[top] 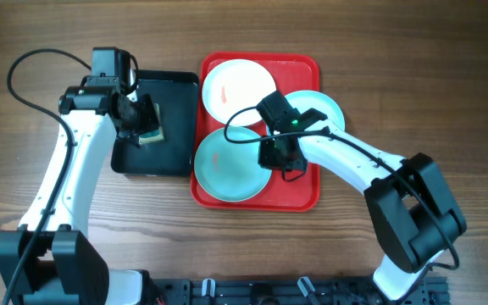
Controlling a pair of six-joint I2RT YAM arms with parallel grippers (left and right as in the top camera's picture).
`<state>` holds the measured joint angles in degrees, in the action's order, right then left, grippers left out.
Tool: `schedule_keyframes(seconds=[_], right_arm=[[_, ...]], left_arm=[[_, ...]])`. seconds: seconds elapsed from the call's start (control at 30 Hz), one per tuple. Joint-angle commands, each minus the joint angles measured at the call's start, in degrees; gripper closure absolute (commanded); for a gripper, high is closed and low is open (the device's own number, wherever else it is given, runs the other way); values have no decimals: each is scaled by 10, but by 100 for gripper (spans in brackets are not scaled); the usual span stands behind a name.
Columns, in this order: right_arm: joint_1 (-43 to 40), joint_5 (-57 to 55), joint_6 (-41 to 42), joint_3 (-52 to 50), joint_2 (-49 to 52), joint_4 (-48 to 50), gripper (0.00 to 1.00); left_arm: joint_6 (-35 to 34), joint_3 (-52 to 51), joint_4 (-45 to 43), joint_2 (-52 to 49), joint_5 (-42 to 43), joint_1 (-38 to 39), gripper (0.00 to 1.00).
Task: Clean dirty plates on tray and stack at the side
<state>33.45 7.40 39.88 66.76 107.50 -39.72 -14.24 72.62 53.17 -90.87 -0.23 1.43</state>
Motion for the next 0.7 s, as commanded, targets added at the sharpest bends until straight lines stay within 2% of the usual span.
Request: schedule_keyframes(seconds=[0.0,0.23,0.33,0.47,0.53,0.67], right_arm=[[2,-14,-7,-7,10,10,94],[2,-25,-9,-7,10,15,96],[2,-25,-9,-7,10,14,96],[2,-24,-22,-7,10,13,96],[2,-24,-22,-7,10,14,96],[2,-24,-22,-7,10,13,96]], left_arm=[[19,5,3,-8,-9,-3,60],[25,2,2,-8,-9,1,58],[49,-17,-16,-8,-9,9,52],[51,-77,-96,-8,-40,10,49],[58,-104,-139,-9,-43,10,38],[96,-126,-178,-17,-44,9,39]])
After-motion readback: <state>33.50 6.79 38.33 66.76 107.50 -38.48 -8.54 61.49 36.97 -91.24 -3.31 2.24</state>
